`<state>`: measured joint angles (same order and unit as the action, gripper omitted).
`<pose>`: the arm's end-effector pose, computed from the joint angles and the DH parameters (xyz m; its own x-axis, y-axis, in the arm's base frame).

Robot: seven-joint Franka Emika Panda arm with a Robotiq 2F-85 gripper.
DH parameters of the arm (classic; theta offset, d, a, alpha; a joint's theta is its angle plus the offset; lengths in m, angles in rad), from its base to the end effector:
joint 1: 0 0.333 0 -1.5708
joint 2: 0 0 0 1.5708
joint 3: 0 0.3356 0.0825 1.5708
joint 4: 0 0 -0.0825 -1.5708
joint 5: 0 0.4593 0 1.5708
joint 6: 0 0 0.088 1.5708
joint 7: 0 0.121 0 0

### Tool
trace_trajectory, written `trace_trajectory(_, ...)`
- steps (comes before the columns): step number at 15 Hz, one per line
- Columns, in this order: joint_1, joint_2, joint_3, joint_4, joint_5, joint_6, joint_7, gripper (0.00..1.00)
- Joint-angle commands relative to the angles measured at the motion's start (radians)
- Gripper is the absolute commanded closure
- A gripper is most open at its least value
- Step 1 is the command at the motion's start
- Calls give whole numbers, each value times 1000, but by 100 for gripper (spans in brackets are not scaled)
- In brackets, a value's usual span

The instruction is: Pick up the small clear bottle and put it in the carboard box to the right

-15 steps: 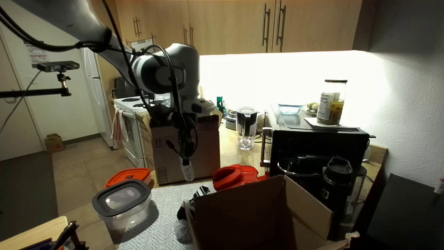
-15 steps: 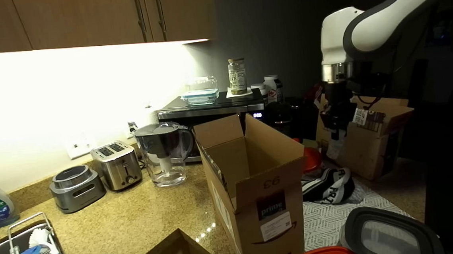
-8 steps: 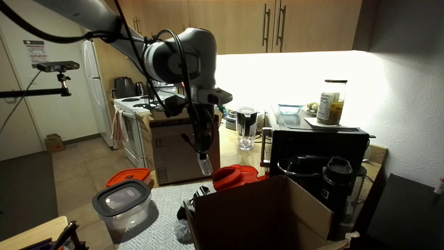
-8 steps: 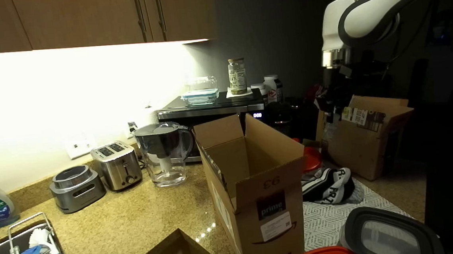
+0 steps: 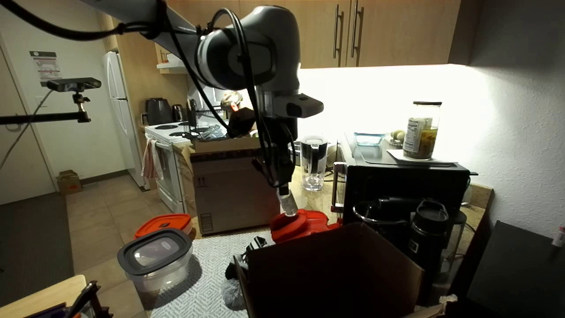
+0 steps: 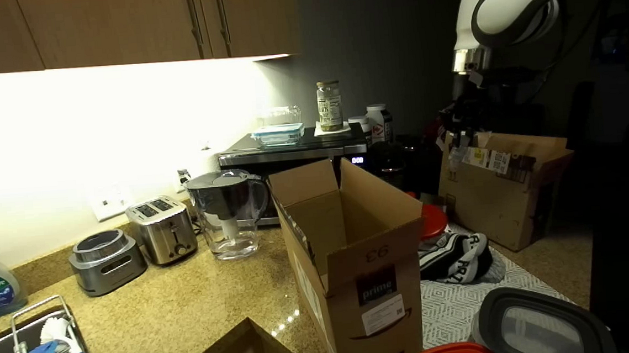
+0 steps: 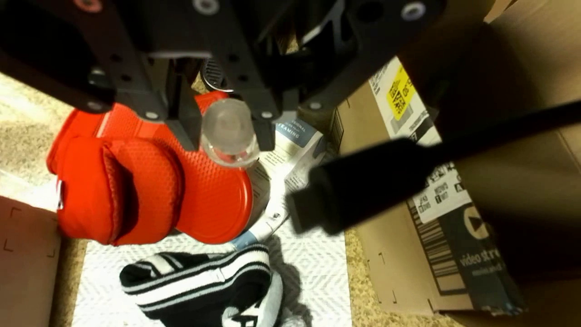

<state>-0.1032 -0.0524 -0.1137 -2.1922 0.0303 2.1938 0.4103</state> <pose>0.5771 -0.1259 0.3782 0.7985 -0.6009 0.0363 -0.5991 -0.7991 -0.0501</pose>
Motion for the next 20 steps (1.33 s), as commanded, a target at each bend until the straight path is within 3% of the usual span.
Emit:
trace_trajectory(1, -25, 3, -13, 44, -11, -31, 44, 91)
trace_trajectory(10, -78, -1, -65, 97, -11, -74, 118, 91)
trace_trajectory(20, -133, -33, -107, 106, -106, -71, 202, 91)
